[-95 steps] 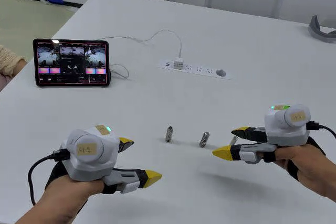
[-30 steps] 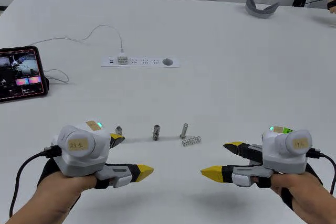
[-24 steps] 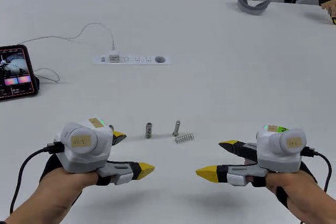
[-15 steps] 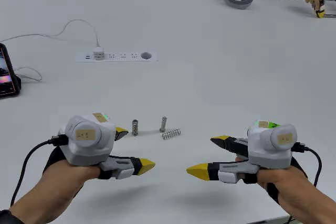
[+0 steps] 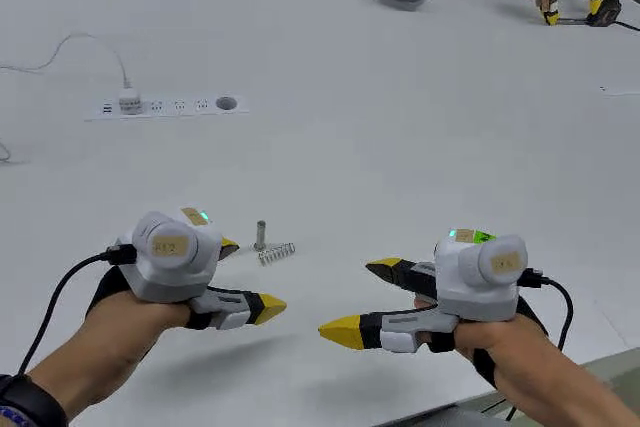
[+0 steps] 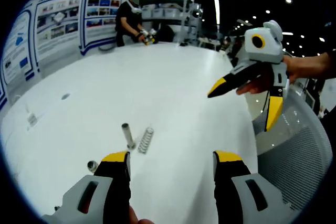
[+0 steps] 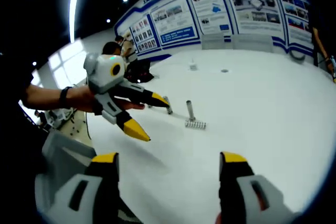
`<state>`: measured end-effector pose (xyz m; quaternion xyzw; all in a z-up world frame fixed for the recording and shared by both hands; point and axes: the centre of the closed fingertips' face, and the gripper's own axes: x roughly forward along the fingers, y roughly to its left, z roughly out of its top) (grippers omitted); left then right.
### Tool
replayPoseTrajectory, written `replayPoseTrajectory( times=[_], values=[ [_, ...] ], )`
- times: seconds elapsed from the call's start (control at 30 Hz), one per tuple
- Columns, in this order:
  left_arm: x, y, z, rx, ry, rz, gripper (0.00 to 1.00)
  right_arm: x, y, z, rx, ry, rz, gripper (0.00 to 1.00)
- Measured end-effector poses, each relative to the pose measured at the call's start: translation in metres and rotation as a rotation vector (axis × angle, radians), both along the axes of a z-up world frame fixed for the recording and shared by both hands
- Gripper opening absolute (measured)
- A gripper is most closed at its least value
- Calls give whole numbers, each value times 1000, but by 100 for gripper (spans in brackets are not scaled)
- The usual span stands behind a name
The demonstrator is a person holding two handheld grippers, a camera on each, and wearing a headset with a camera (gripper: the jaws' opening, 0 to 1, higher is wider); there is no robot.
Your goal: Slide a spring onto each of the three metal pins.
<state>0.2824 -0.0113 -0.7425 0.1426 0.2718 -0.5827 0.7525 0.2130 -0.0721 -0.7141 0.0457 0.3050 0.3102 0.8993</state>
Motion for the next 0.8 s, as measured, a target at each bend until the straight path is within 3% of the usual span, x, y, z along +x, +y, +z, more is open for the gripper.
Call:
replayPoseTrajectory(
  times=[0.33,0.8],
  values=[
    [7,-20,-17,28,13,-1,64,-10,-9,2,9,7,-18,79],
    [18,-33,-40,54,29,47,60,-16,-19,1,26,13,-34,78]
  ],
)
